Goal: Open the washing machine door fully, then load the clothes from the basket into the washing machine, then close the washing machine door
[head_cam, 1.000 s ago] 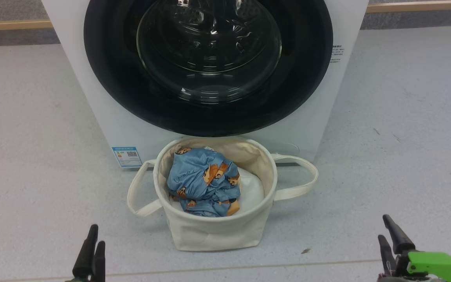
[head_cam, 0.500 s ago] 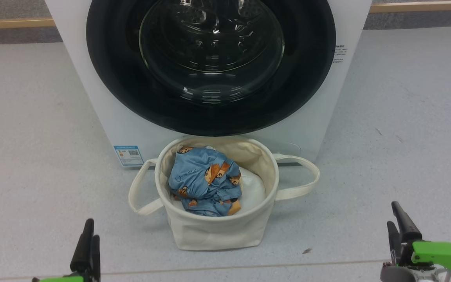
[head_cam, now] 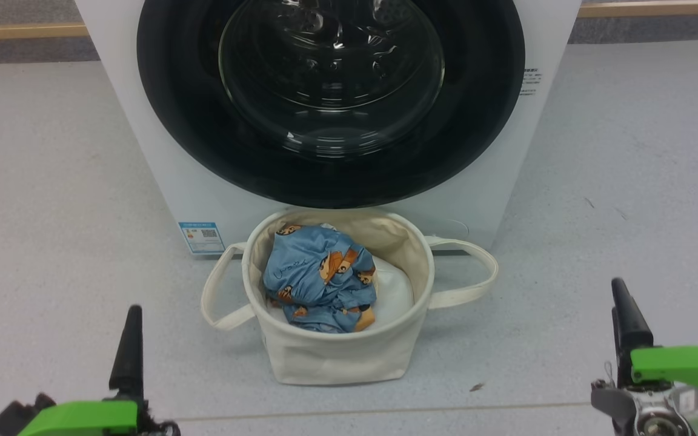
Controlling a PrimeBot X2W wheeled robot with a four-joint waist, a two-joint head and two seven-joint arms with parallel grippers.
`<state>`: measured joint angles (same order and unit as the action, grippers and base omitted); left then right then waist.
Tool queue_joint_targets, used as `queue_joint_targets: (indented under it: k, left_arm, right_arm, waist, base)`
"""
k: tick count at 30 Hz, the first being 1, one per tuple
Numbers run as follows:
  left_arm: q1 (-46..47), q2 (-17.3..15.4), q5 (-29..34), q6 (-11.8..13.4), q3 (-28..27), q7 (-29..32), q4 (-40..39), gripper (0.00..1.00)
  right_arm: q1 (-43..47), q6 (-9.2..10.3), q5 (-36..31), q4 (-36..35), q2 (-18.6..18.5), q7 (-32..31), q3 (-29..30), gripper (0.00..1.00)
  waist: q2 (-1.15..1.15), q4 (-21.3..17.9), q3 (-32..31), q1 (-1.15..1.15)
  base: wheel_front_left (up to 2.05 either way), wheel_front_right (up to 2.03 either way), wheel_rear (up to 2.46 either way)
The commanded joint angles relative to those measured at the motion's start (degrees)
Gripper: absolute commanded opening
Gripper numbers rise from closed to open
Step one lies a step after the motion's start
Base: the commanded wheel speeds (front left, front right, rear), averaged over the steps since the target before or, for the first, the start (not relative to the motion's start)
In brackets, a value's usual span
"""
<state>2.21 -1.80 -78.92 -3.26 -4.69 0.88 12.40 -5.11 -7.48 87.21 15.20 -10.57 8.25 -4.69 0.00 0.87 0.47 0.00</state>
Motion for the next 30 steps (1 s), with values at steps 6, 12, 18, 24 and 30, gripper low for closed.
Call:
queue_joint_targets:
  k: [6, 12, 18, 24, 30]
  left_arm:
    - [3.9, -0.6, 8.5, 0.6, -0.2, -1.4, -5.1, 1.0]
    - [5.0, -0.6, 16.2, 0.8, 0.8, -2.4, -7.8, 1.0]
    - [5.9, -0.7, 23.7, 1.3, 2.1, -3.4, -9.8, 1.0]
    - [6.7, -1.6, 30.8, 3.0, 3.7, -4.4, -10.9, 1.0]
    - [7.6, -2.9, 36.8, 5.4, 6.3, -5.4, -11.9, 1.0]
  right_arm:
    - [-4.9, 0.0, -7.1, -3.2, 0.3, 1.0, 0.9, 1.0]
    - [-6.2, 0.0, -12.6, -4.3, 0.8, 1.4, 1.5, 1.0]
    - [-7.3, 0.0, -18.5, -6.7, 1.3, 1.8, 1.8, 1.0]
    - [-7.6, -0.01, -26.0, -9.8, 1.0, 2.2, 0.6, 1.0]
    - [-8.1, -0.01, -30.1, -11.1, 1.4, 2.6, 0.5, 1.0]
  waist:
    - [0.0, 0.3, -0.6, 0.0]
    - [0.0, 0.6, -0.9, 0.0]
    - [0.0, 0.8, -1.0, 0.0]
    - [0.0, 0.9, -0.8, 0.0]
    - [0.0, 1.0, -0.4, 0.0]
  base:
    - [0.0, 0.0, 0.0]
    - [0.0, 0.0, 0.0]
    - [0.0, 0.0, 0.0]
    - [0.0, 0.0, 0.0]
    - [0.0, 0.0, 0.0]
